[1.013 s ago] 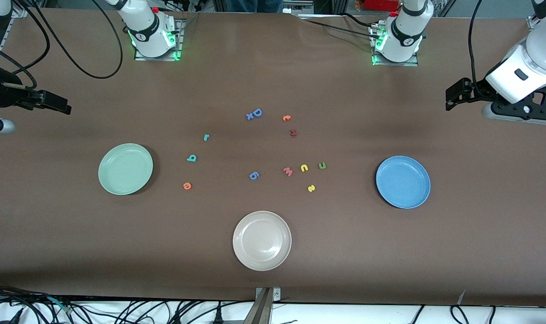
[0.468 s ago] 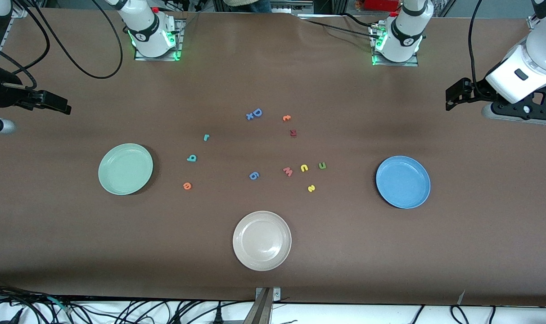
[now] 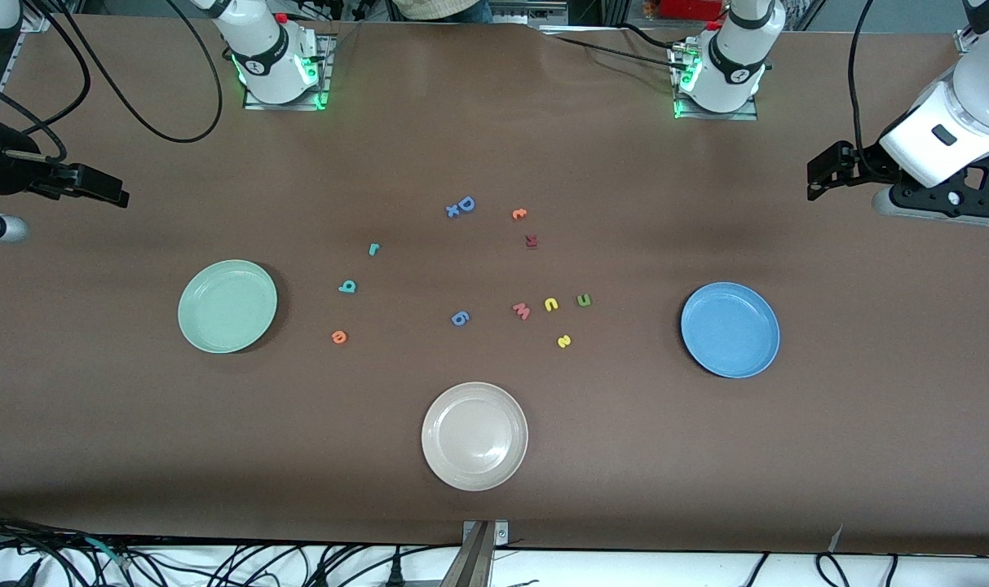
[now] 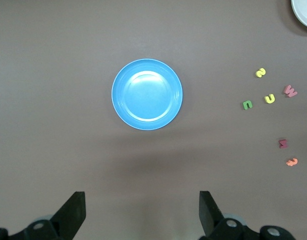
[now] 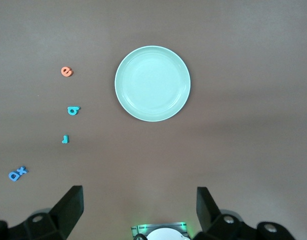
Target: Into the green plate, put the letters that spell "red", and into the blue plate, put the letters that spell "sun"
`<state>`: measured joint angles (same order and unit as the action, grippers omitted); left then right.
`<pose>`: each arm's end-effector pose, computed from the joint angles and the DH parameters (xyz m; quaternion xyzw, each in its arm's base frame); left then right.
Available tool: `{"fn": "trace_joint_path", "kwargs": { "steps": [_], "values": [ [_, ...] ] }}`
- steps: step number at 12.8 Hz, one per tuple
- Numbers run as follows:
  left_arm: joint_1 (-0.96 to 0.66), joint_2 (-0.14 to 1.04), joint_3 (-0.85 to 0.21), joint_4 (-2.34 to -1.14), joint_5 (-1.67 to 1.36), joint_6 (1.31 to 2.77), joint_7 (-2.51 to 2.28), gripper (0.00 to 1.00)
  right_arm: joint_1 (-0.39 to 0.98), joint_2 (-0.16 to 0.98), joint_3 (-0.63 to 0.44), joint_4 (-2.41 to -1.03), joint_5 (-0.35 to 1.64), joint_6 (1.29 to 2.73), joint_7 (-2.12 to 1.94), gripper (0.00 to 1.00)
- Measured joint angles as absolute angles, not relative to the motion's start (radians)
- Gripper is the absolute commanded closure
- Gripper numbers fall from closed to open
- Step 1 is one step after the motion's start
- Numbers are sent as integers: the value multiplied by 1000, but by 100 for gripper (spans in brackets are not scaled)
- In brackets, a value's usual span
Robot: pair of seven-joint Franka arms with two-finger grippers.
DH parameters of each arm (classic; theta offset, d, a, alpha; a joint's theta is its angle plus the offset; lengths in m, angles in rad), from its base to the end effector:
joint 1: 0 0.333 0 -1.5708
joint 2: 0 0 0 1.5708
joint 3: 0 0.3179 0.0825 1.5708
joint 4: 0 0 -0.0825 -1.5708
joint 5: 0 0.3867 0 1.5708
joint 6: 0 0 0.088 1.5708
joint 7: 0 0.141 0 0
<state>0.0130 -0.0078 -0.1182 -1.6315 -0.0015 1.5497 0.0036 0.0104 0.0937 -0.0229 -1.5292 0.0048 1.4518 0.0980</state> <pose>0.5448 -0.0580 0.5663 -0.9978 0.0543 0.0370 0.0016 0.5650 -0.0058 0.5501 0.9948 -0.0550 -0.0854 0.0023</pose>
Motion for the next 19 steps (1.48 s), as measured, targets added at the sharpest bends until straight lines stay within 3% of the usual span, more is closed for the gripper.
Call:
{"fn": "trace_joint_path", "kwargs": {
  "steps": [13,19],
  "values": [
    [-21,18,-123,-1633,-6,1559,4,0,10,96,-23,-1529,6,1452,98,0],
    [-62,90,-123,-1633,-31,1570,4,0,10,116,-23,-1529,8,1457,98,0]
  ]
}}
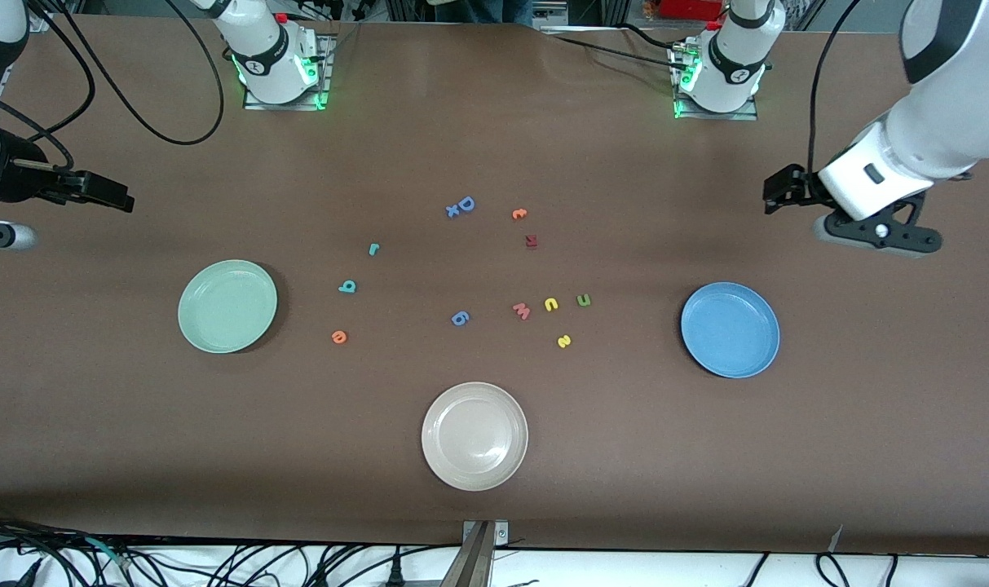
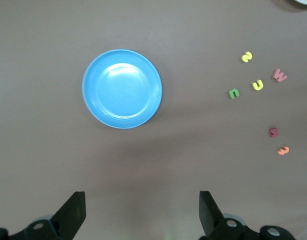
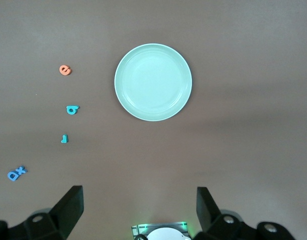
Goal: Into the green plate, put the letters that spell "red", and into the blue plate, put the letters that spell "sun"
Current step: 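Move the left gripper toward the letters while the right gripper follows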
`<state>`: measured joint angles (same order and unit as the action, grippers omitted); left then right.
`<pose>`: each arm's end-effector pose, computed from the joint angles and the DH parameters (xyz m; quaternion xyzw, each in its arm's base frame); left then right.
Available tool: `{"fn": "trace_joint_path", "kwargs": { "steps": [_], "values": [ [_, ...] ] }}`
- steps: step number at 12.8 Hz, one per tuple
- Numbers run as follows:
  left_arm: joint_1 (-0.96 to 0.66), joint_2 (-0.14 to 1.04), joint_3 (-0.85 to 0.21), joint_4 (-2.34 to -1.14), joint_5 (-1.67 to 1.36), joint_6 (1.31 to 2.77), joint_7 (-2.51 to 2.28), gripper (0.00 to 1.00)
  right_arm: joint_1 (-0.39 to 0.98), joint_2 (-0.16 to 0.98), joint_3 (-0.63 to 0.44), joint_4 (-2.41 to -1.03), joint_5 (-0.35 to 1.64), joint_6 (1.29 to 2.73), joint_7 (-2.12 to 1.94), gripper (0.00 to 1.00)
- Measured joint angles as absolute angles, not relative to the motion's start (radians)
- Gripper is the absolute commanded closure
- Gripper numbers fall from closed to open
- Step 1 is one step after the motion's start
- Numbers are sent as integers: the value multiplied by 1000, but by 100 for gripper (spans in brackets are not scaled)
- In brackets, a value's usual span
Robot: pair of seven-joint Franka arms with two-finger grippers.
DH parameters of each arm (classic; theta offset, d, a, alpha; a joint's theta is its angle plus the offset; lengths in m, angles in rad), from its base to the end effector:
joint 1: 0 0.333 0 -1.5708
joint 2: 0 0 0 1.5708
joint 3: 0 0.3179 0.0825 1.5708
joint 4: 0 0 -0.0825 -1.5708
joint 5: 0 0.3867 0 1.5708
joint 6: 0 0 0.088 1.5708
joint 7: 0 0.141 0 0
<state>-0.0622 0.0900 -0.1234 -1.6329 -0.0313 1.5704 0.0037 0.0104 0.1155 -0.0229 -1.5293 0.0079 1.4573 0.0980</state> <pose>0.5607 -0.1075 0.5129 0.9925 -0.0932 -0.0774 0.0142 0.5705 -0.0053 0.5380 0.9941 -0.0549 -0.0936 0.0014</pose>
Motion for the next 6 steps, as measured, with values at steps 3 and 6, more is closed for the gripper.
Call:
{"fn": "trace_joint_path", "kwargs": {
  "steps": [3,6],
  "values": [
    [-116,145,-125,-1633,-56,1640,2,0,12,122,-22,-1529,8,1484,98,0],
    [-153,217,-126,-1633,-64,1691,-47,0,17,141,-16,-1530,11,1498,99,0]
  ]
}}
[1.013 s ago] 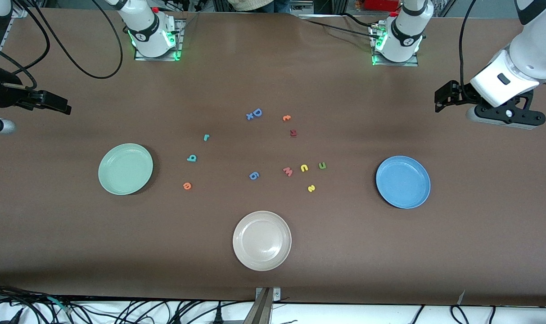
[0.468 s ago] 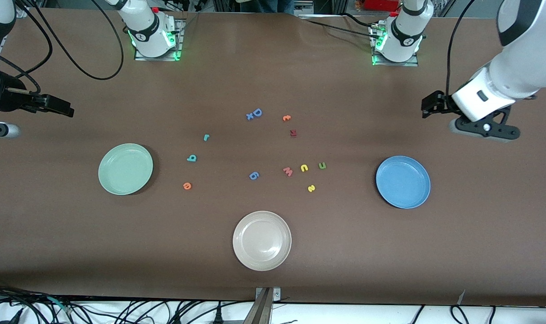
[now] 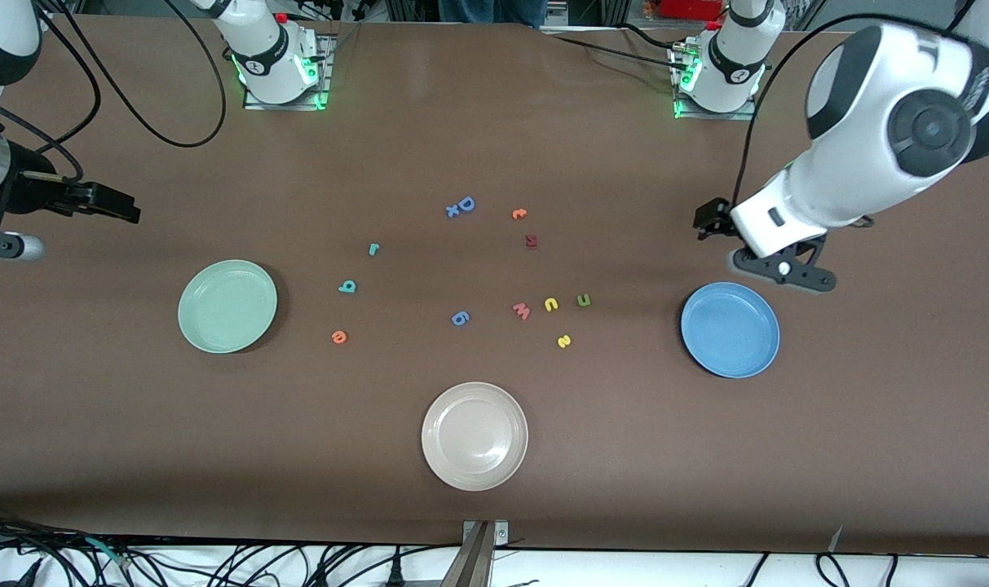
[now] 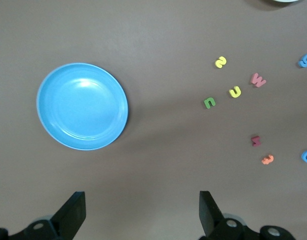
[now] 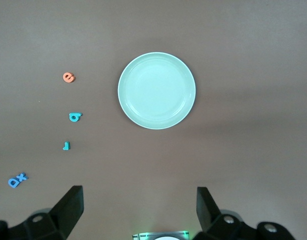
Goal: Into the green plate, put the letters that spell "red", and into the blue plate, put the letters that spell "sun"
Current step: 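Move the left gripper toward the letters while the right gripper follows, then grasp the green n with the left gripper while the right gripper grasps the teal b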
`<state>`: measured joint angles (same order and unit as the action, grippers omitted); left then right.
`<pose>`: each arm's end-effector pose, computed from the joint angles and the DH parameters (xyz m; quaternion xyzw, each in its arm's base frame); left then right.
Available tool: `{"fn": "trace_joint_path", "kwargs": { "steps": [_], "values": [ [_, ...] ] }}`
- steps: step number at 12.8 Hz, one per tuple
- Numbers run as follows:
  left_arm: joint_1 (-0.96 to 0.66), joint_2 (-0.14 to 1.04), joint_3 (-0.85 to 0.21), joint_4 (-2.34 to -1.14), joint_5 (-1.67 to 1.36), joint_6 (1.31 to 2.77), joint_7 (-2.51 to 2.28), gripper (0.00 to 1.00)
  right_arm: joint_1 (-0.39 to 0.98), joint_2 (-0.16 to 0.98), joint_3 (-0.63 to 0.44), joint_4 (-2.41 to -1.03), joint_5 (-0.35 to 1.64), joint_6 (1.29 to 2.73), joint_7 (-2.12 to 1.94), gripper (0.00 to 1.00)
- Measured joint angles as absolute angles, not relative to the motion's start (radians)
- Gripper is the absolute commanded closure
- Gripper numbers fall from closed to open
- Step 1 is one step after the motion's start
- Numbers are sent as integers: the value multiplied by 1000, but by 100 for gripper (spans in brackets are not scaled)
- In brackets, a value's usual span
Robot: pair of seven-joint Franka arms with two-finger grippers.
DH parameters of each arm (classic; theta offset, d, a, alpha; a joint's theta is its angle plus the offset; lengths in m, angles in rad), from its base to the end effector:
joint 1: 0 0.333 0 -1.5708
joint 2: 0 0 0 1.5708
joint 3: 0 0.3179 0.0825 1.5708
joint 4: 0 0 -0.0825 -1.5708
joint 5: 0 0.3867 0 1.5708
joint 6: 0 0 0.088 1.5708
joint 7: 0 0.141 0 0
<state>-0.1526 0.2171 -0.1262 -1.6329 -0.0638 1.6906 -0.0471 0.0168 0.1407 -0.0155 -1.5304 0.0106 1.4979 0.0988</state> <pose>0.5835 -0.1706 0.4467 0.9900 -0.1085 -0.0850 0.0315 0.5817 0.0028 0.5255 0.9951 -0.0486 -0.0866 0.0001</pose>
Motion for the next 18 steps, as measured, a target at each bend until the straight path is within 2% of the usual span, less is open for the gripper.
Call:
{"fn": "trace_joint_path", "kwargs": {
  "steps": [6,8,11,15,18],
  "values": [
    [-240,441,-127,-1635,-64,1977,-211,0,36,188,-9,-1580,15,1536,141,0],
    [-263,509,-127,-1635,-64,2027,-284,0,39,210,24,-1606,18,1592,200,0],
    [-315,556,-128,-1666,-63,2138,-408,0,46,276,114,-1666,19,1768,339,0],
    [-361,578,-129,-1805,-62,2363,-505,0,67,405,157,-1691,19,1970,428,0],
    [-394,607,-129,-1824,-61,2406,-549,1,82,438,176,-1795,19,2199,511,0]
  ]
}}
